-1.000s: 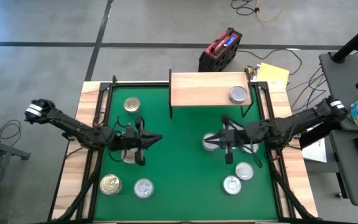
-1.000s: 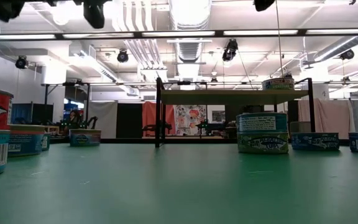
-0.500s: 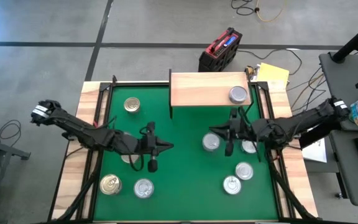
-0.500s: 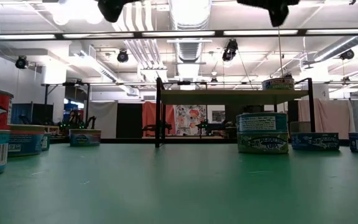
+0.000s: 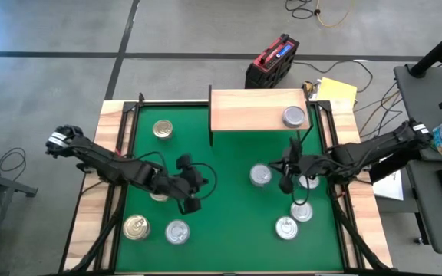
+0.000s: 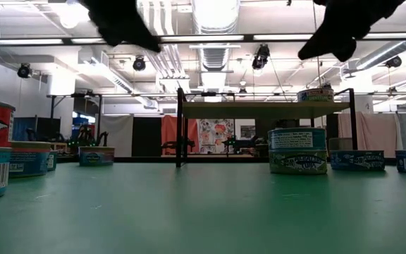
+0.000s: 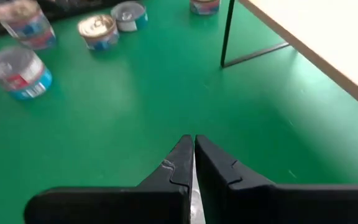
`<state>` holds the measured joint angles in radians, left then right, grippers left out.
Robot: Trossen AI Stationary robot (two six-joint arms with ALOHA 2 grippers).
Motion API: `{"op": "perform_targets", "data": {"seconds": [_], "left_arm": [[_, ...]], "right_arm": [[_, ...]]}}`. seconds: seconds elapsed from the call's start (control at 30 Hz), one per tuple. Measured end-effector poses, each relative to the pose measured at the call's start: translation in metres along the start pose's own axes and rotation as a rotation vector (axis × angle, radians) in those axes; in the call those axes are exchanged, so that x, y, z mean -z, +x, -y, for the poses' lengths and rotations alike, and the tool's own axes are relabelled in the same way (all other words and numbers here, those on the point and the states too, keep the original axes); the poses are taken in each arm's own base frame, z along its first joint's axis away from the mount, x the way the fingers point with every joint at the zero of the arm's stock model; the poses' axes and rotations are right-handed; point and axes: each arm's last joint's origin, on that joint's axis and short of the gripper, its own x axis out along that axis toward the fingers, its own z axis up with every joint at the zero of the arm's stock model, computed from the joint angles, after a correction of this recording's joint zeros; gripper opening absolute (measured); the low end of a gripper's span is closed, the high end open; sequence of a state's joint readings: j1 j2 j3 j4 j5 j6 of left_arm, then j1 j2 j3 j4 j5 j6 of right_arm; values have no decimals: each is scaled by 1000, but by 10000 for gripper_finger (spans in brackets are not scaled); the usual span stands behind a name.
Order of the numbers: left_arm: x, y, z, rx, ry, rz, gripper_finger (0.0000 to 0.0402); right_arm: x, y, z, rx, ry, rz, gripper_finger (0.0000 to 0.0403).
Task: Stack canned seafood by type on shelf
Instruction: Put the blue/pink tuna can on the shelf
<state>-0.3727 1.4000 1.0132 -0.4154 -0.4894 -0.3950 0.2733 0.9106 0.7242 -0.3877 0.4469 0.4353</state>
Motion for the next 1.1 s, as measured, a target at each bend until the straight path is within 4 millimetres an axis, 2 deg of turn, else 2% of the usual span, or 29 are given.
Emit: {"op": "perform_targets", "data": {"seconds": [0.2,0.43,0.53,0.63,0.7,0.87,1.1], "left_arm": [[18,-6,1,43,-239,-402,0],[28,-21,1,63,-260,-889,0],[22,-25,0,-23,-202,-909,0],[21,-21,-3,-162,-140,-864,0],[23,-17,-3,-190,-90,-857,0],[47,-8,-7,-194,26,-956,0],[78,-2,-16,-215,30,-992,0]], "right_arm": [[3,7,-2,13,-100,-26,9],[7,19,-3,107,-143,-41,9],[9,23,-4,109,-143,-50,9],[11,28,-6,115,-148,-64,9],[11,31,-7,116,-149,-68,9],[14,37,-9,124,-159,-87,9],[10,34,-9,113,-157,-59,9]]}}
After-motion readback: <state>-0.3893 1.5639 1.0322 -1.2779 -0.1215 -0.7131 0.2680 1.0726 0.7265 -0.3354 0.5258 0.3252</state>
